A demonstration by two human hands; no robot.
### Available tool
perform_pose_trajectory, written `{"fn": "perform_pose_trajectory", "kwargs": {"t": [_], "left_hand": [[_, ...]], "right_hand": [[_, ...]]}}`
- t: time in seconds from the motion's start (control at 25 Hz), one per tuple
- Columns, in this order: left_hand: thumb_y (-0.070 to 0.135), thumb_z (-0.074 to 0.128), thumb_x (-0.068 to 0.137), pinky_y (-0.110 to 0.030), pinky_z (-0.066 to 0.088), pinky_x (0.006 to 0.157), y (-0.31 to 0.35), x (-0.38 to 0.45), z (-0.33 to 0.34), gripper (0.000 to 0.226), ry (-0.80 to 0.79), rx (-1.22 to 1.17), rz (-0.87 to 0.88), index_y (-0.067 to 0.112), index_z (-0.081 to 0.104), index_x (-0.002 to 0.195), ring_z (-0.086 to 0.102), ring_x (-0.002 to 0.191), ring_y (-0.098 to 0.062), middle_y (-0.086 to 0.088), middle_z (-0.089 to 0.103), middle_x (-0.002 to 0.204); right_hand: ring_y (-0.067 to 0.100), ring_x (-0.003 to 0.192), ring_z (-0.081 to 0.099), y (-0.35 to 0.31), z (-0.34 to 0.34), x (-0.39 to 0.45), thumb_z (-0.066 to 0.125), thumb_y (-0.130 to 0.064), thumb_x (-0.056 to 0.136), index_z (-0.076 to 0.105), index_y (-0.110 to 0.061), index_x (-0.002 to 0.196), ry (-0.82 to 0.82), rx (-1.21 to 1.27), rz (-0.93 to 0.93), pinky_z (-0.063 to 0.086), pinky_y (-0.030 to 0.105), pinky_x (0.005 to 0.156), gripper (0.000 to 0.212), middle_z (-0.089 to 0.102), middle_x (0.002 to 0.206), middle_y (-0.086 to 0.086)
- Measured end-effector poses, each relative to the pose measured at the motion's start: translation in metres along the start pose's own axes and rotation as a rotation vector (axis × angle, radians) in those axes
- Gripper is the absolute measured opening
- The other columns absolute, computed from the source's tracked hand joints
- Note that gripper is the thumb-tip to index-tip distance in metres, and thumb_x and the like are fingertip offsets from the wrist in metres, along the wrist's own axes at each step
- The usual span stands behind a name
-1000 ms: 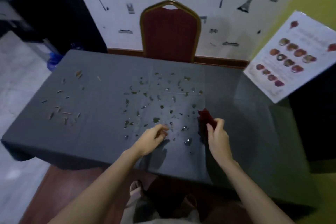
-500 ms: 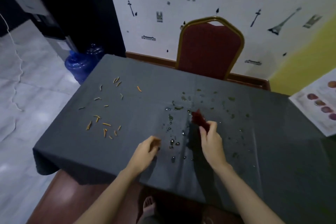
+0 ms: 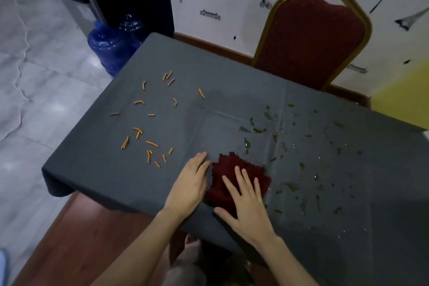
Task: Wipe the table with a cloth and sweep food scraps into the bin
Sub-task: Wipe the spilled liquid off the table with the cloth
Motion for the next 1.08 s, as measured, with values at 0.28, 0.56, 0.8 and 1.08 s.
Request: {"fn": "perform_pose_trajectory", "kwargs": {"t": [0.28,0.56,0.8,1.08], "left_hand": [[0.028,0.042,0.094,-0.037,0.012,0.119,-0.004,-0.005,-0.001,0.052,-0.098,0.202,0.096,0.0,0.047,0.138,0.031,0.142,-0.031,-0.016,0.036,0.152],[0.032,0.039,0.093,-0.043,0.013,0.118,0.006,0.014,0.003,0.054,-0.123,0.289,0.103,0.003,0.046,0.138,0.028,0.143,-0.03,-0.016,0.033,0.153],[0.027,0.043,0.093,-0.048,0.016,0.119,0.011,0.02,0.011,0.055,-0.088,0.309,0.095,0.003,0.042,0.142,0.023,0.146,-0.029,-0.016,0.029,0.156],[0.026,0.035,0.094,-0.045,0.015,0.12,0.009,0.019,0.009,0.054,-0.08,0.291,0.108,0.004,0.042,0.142,0.021,0.147,-0.026,-0.013,0.03,0.156]], "right_hand": [[0.029,0.146,0.012,0.02,0.018,-0.001,0.057,-0.031,0.087,0.021,-0.024,0.15,0.06,-0.171,-0.152,0.016,0.052,0.115,0.073,0.014,0.159,0.009],[0.02,0.145,0.017,0.136,-0.019,-0.094,0.069,-0.013,0.084,0.025,-0.021,0.148,0.064,-0.137,0.012,0.02,0.047,0.115,0.078,0.022,0.157,0.001],[0.025,0.146,0.015,0.083,0.004,-0.073,0.031,-0.037,0.096,0.034,-0.02,0.146,0.284,-0.061,0.408,0.014,0.054,0.116,0.053,0.025,0.156,0.002],[0.025,0.146,0.011,0.045,0.021,-0.044,0.044,-0.038,0.094,0.027,-0.023,0.148,0.009,-0.294,-0.342,0.014,0.049,0.117,0.059,0.017,0.159,0.001]]}}
Point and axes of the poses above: each hand's wrist, its own x-axis towards the middle knuckle, its own z-axis out of the palm, y = z × x, the point moved 2 cm from there along x, towards the middle knuckle
